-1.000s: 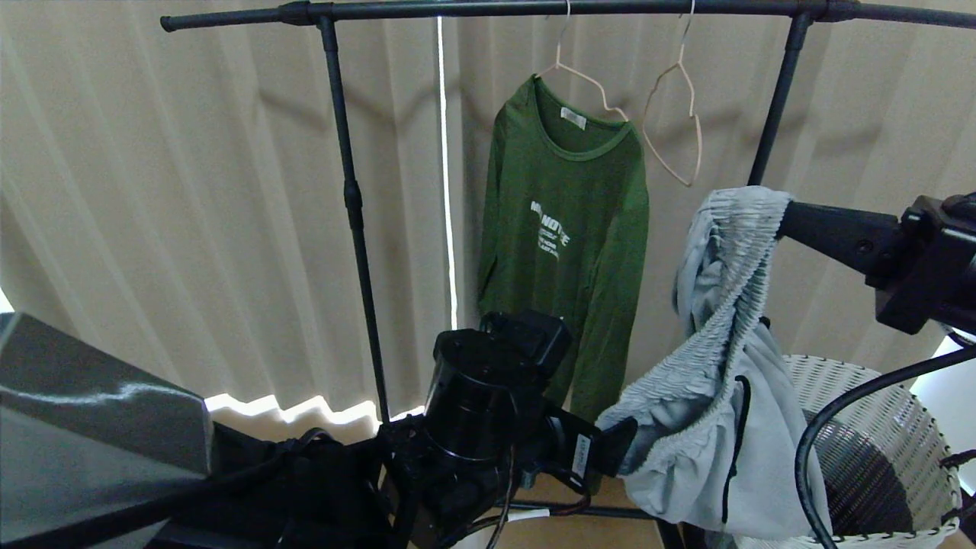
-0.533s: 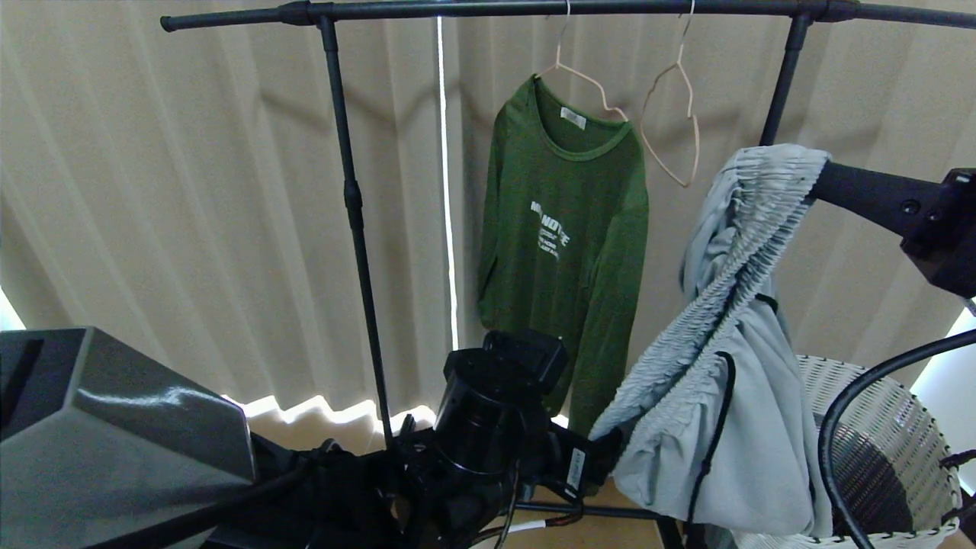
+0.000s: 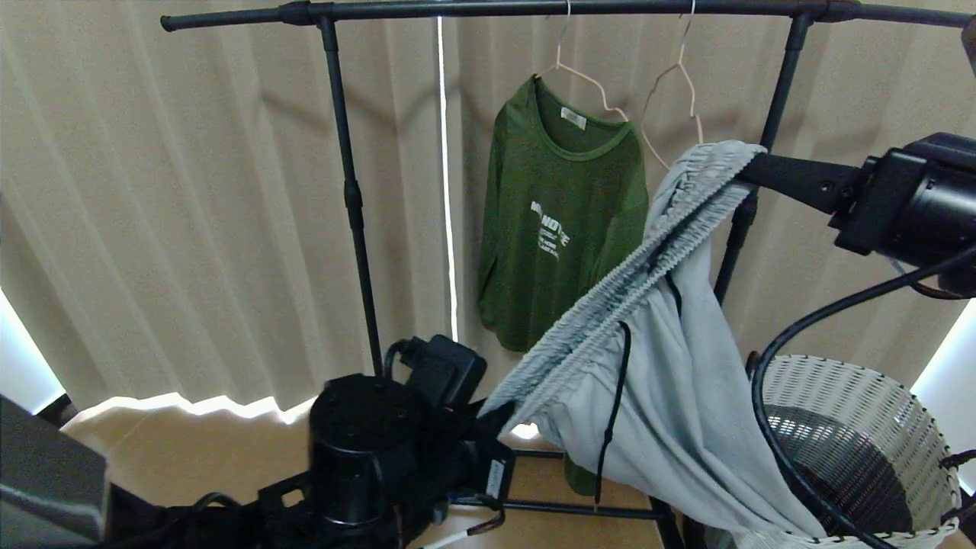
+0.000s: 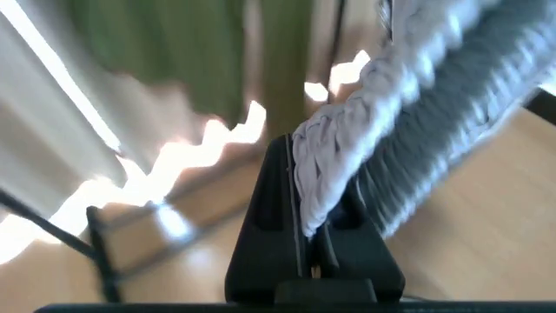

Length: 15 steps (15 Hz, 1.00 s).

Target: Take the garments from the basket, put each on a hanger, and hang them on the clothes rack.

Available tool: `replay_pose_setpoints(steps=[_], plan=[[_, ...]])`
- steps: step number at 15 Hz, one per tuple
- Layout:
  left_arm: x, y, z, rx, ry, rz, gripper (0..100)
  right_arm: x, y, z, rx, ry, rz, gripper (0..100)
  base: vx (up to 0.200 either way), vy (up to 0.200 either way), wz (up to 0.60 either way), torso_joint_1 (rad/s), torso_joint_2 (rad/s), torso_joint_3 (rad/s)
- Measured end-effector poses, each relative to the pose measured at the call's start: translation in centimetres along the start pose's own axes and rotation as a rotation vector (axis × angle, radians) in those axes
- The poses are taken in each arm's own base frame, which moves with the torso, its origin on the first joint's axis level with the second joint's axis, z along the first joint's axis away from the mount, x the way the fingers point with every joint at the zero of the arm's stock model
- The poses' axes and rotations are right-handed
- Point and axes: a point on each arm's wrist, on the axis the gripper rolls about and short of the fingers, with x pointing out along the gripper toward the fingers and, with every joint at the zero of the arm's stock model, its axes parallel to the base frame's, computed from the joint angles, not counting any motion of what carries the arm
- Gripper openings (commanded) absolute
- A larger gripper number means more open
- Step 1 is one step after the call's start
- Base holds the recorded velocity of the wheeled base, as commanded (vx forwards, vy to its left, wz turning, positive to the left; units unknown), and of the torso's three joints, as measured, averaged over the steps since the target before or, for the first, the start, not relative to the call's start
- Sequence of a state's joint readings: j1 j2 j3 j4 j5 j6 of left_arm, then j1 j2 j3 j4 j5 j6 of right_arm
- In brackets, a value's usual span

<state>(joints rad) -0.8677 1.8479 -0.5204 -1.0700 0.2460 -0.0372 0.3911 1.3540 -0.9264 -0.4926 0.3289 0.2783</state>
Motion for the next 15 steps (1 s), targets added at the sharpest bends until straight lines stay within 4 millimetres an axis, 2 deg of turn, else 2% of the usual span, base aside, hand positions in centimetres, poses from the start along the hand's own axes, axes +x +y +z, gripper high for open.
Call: replay_pose_setpoints(steps=[2,4,5,8,10,12,13,15], plan=[[-1.7,3.1,0.6,0.001,0.004,0.039,0,1.2,-0.6,0.0,0.002,0.006,-0.007,0,0.0,0.0,0.0,0.0,0.0,0.0],[-3.3,6.6,2.6,-0.022,0.072,0.048,0,2.1,-0.9,0.0,-0.002,0.012,-0.007,0,0.0,0.0,0.0,0.0,0.0,0.0],[-3.9,8.1,4.2,-0.041,0.083,0.049,0,2.4,-1.0,0.1,-0.009,0.01,-0.007,0,0.0,0.0,0.0,0.0,0.0,0.0],[-6.4,11.9,11.2,-0.073,-0.007,0.093,0,3.0,-1.2,0.3,-0.058,0.004,-0.008,0,0.0,0.0,0.0,0.0,0.0,0.0],[-7.9,13.0,15.7,-0.067,-0.086,0.116,0,3.2,-1.1,0.7,-0.078,-0.021,-0.004,0,0.0,0.0,0.0,0.0,0.0,0.0],[-8.9,13.2,19.4,-0.056,-0.136,0.118,0,3.2,-1.2,1.3,-0.093,-0.043,-0.009,0,0.0,0.0,0.0,0.0,0.0,0.0],[-9.0,13.0,21.0,-0.051,-0.147,0.106,0,3.0,-1.6,1.6,-0.108,-0.051,-0.023,0,0.0,0.0,0.0,0.0,0.0,0.0],[-8.2,12.0,22.3,-0.047,-0.107,0.058,0,2.7,-2.5,1.7,-0.14,-0.052,-0.064,0,0.0,0.0,0.0,0.0,0.0,0.0]])
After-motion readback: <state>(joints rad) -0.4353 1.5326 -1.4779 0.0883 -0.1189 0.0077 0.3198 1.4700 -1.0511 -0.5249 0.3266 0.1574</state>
